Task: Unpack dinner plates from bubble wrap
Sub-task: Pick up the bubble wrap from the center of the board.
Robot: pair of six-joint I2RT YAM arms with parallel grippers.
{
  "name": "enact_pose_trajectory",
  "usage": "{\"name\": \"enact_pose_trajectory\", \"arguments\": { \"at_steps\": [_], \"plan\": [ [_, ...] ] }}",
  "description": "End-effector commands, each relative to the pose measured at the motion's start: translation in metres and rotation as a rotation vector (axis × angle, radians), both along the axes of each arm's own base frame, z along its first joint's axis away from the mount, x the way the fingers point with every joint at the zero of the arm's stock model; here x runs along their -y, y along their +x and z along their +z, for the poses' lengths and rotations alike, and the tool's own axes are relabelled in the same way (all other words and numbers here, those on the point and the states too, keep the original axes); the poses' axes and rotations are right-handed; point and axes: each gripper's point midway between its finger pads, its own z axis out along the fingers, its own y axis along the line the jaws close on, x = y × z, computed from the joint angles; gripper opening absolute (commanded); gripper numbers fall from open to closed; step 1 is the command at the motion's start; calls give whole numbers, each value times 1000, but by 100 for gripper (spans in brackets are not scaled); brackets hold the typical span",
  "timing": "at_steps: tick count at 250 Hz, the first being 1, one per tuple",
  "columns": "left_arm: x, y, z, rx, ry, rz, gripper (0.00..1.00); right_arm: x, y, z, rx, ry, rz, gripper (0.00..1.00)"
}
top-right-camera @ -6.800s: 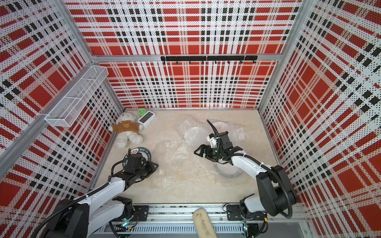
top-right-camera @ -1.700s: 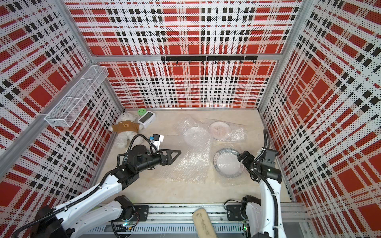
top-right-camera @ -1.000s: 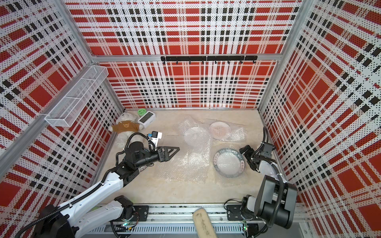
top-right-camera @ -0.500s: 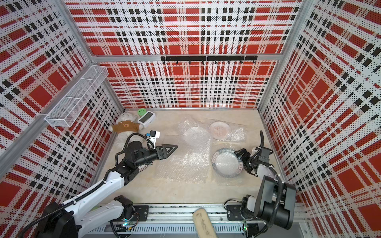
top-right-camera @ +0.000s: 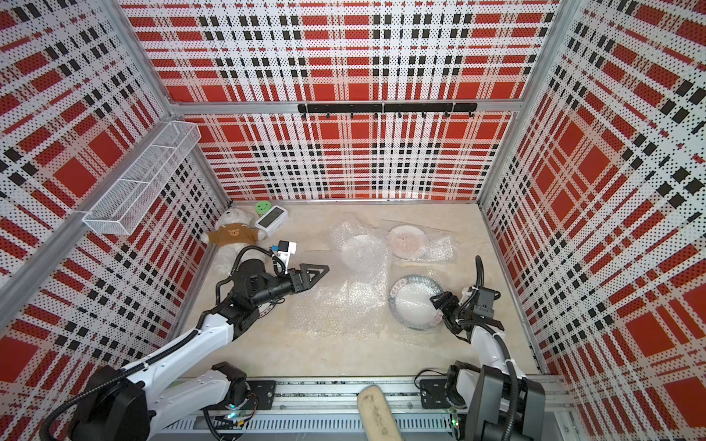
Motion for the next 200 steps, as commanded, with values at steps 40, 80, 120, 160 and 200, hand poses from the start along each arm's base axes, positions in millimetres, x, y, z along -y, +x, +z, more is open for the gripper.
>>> {"name": "enact_pose_trajectory", "arguments": {
  "at_steps": [40, 80, 120, 160, 200],
  "plan": [
    [-1, -1, 3, 0, -26, -8, 99, 5, -6, -16, -74, -16, -35, 42],
    [6, -2, 1, -12, -12, -48, 99, 10, -9, -11, -71, -51, -55, 30],
    [10, -3, -5, -26, 8, -62, 100, 12, -9, -11, -73, -55, -61, 19],
    [12, -3, -5, -35, 6, -69, 99, 11, -4, -8, -61, -45, -63, 11],
    [11, -4, -7, -41, 11, -65, 99, 11, -2, -5, -52, -47, -54, 2]
  ]
}}
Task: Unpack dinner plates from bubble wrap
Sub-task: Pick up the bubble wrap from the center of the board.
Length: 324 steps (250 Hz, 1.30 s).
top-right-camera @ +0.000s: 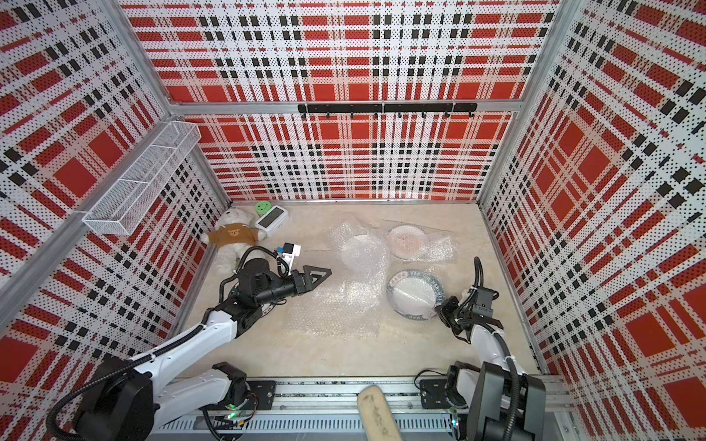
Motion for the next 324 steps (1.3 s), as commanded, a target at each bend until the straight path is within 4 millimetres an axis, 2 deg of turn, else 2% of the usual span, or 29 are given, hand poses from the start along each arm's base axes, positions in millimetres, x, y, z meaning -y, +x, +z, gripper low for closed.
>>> {"name": "enact_pose_trajectory", "arguments": {
  "at_steps": [1, 40, 88, 131, 180, 208, 252, 277, 324],
  "plan": [
    [4, -1, 10, 19, -9, -20, 99, 6, 0, -1, -24, -25, -27, 1],
    [2, -2, 11, 25, -3, -17, 99, 16, 1, 23, -19, -102, -18, 0],
    [2, -1, 15, 32, 13, -15, 99, 26, 6, 69, 52, -170, -48, 0],
    [-5, -2, 14, 40, 54, 16, 99, 35, 9, 118, 126, -250, -51, 0],
    [-15, -1, 19, 53, 76, 43, 99, 26, 19, 186, 283, -271, -3, 0],
    [-20, 1, 19, 38, 87, 57, 99, 2, 28, 212, 334, -272, 90, 0],
    [-30, 2, 19, 28, 114, 79, 99, -55, 40, 233, 414, -245, 268, 0],
    [-38, 1, 23, 37, 134, 103, 99, -88, 45, 226, 429, -212, 358, 0],
    [-49, -3, 17, -24, 95, 133, 99, -154, 53, 193, 437, -136, 510, 0]
  ]
}}
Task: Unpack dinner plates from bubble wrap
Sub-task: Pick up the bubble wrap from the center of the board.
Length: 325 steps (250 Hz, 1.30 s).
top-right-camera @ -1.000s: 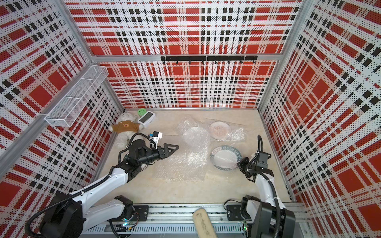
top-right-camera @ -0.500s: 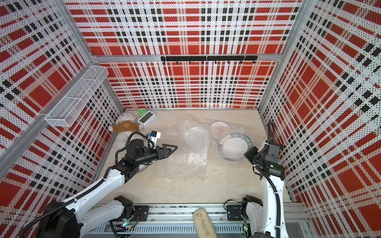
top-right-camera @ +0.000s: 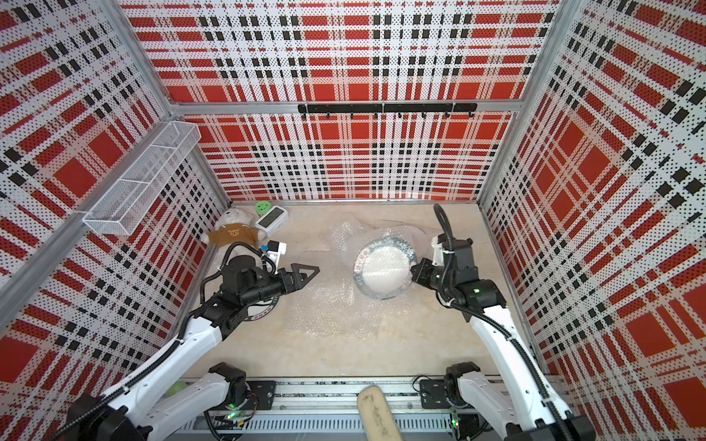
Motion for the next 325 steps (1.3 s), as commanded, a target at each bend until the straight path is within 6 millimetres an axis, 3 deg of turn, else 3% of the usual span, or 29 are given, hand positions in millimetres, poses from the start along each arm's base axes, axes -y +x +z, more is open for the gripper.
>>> {"name": "enact_pose_trajectory", "arguments": {
  "at_steps": [1, 39, 76, 190, 228, 291, 325],
  "plan": [
    [-8, -2, -1, -37, -20, 26, 99, -37, 19, 3, 81, 74, 57, 0],
    [-12, -12, -4, -54, -35, 21, 99, -80, 23, -24, 60, 105, 162, 0],
    [-12, -21, -8, -54, -7, -12, 99, -97, 31, -50, 43, 150, 186, 0],
    [23, -34, -39, -121, 98, -151, 84, -97, 34, -119, -38, 149, 137, 0],
    [26, -33, -47, -140, 111, -147, 83, -99, 32, -125, -48, 158, 147, 0],
    [14, -22, -60, -187, 117, -64, 85, -93, 32, -132, -64, 92, 148, 0],
    [10, -19, -60, -189, 108, -42, 85, -101, 35, -120, -45, 137, 169, 0]
  ]
}}
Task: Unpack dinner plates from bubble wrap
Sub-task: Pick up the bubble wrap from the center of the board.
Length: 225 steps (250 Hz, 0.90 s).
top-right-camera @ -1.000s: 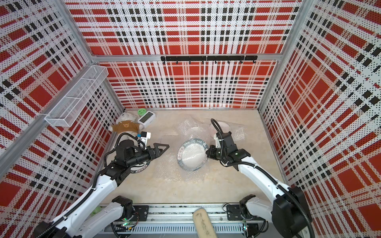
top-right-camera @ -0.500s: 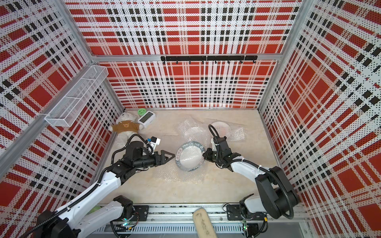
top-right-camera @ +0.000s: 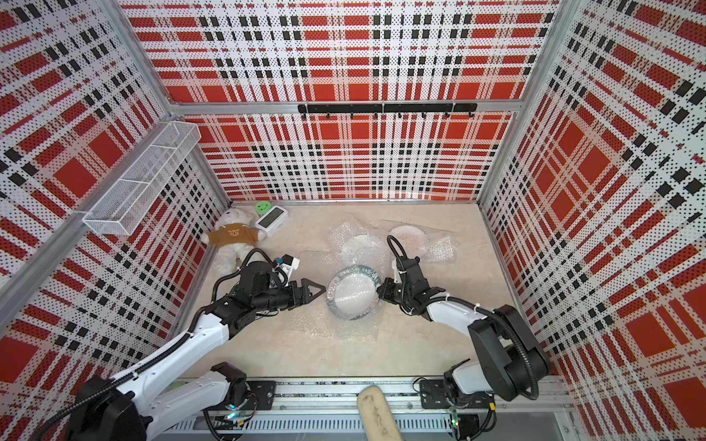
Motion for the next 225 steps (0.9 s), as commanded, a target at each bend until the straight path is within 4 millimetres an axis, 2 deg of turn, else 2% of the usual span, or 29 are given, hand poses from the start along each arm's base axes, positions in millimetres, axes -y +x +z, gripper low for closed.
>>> {"name": "enact_pose_trajectory", "arguments": {
  "at_steps": [1, 51, 98, 129, 158, 190, 225],
  "plan": [
    [-5, 7, 2, 11, -8, 40, 85, -16, 17, 30, 92, 72, 24, 0],
    [-11, 10, -2, -4, -12, 59, 85, -23, 18, 51, 116, 93, 66, 0],
    [-28, 15, 4, 7, -47, 102, 88, -16, 17, 93, 193, 119, 92, 0],
    [-25, 17, -1, -2, -40, 75, 89, -19, 12, 113, 224, 144, 154, 0],
    [-20, 23, -16, -40, -14, 64, 84, -26, 6, 119, 220, 165, 212, 0],
    [-8, 33, -16, -22, 37, 53, 78, -30, 3, 115, 198, 183, 237, 0],
    [2, 44, -18, -21, 42, 68, 56, -29, 1, 112, 193, 176, 238, 0]
  ]
}}
